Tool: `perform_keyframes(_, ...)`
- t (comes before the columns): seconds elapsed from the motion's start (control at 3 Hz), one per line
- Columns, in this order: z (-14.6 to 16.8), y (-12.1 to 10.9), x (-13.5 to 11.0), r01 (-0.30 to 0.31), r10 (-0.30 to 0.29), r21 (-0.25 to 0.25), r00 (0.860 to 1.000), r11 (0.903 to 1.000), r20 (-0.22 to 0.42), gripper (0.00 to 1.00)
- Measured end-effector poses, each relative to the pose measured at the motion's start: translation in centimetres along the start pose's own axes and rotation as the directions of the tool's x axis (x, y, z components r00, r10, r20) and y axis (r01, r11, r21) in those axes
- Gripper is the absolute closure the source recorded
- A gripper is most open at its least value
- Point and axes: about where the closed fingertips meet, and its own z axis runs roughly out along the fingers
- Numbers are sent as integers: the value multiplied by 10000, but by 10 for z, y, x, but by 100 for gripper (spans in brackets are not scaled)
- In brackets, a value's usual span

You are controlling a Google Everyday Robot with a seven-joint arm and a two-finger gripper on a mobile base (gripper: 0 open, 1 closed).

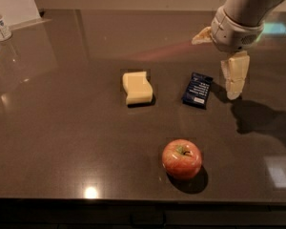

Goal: Move rxbar blueberry near apple

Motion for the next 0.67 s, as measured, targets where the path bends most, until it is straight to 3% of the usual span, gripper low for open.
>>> perform_keyframes(0.33, 27, -13, 0, 1231, -1226, -205, 9922, 9922, 218, 0)
perform_keyframes(0.67, 53, -18, 0, 2359, -2339, -689, 9716, 9693, 361, 0)
